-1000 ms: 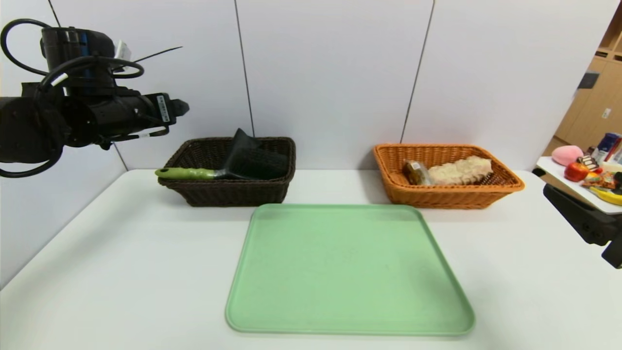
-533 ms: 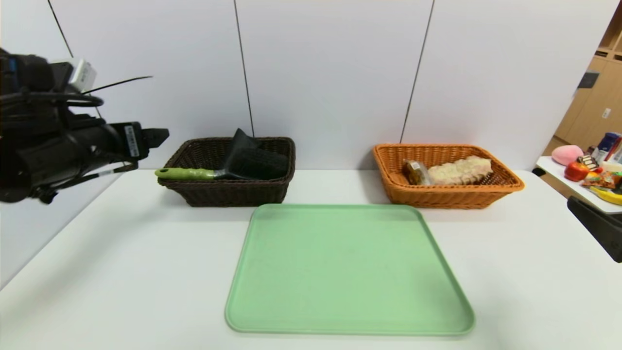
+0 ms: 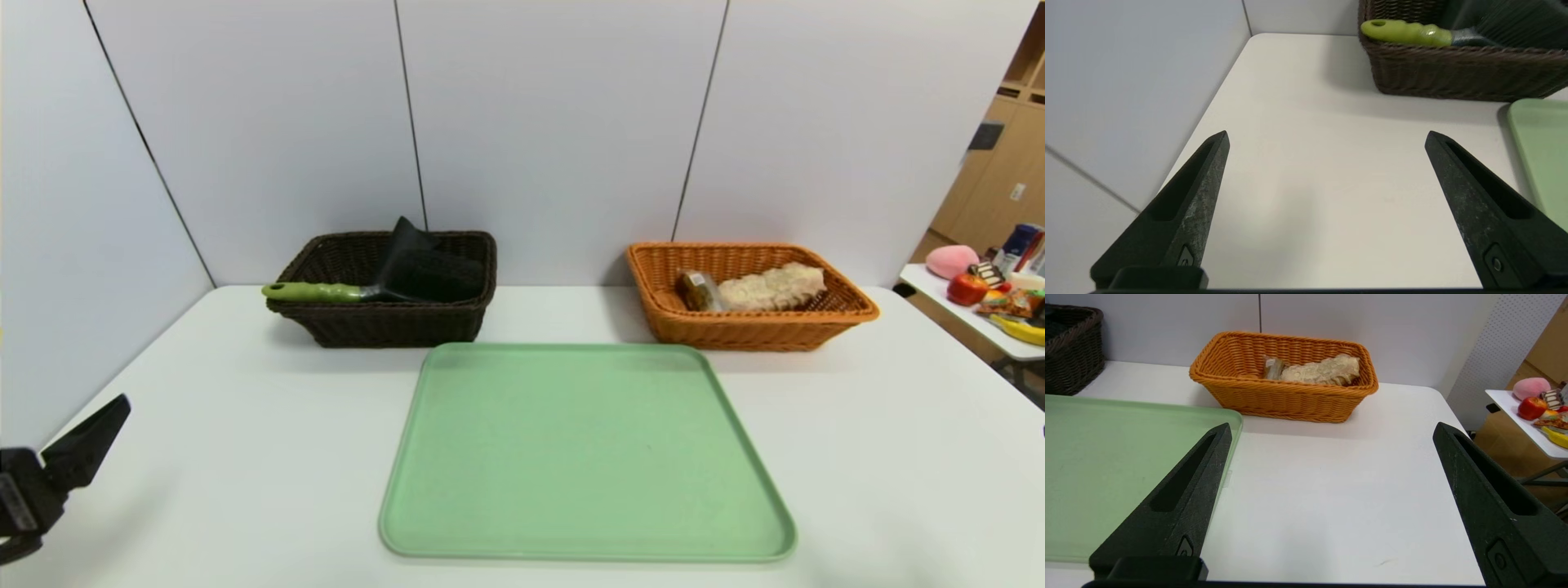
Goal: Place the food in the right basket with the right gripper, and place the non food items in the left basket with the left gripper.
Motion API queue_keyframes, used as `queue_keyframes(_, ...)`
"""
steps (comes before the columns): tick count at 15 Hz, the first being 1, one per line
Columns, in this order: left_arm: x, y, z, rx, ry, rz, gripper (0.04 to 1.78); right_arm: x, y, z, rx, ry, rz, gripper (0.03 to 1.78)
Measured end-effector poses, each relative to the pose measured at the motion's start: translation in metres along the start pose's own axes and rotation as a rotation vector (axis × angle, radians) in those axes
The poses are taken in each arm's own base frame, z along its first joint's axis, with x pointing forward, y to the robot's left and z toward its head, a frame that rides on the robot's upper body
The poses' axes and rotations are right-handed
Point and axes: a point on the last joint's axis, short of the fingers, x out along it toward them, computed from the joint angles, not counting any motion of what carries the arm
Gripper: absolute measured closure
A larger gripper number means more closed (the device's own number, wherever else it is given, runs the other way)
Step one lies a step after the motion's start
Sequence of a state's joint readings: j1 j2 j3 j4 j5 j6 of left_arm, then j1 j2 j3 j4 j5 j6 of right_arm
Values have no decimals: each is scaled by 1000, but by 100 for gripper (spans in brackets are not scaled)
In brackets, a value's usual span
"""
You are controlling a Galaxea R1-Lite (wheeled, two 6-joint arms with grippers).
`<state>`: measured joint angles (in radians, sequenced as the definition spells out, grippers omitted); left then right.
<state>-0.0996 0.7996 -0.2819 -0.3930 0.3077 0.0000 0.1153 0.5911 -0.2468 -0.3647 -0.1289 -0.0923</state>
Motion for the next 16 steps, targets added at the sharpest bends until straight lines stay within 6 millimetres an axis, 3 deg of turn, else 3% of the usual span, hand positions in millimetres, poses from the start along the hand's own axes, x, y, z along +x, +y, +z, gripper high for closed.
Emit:
queue_keyframes(2, -18, 6, -25, -2, -9, -9, 13, -12, -1, -10, -3, 11, 3, 11)
queue_keyframes(7, -46, 15, -60, -18, -70, -14, 13, -44, -1, -34, -12, 68, 49, 11)
queue_keyframes(11, -67, 18, -75, -18, -86, -30, 13, -50, -2, -33, -12, 25, 40, 11)
queue_keyframes(16, -92, 23, -89, -16, -68, -58, 13, -60, -3, -16, 8, 2, -8, 11)
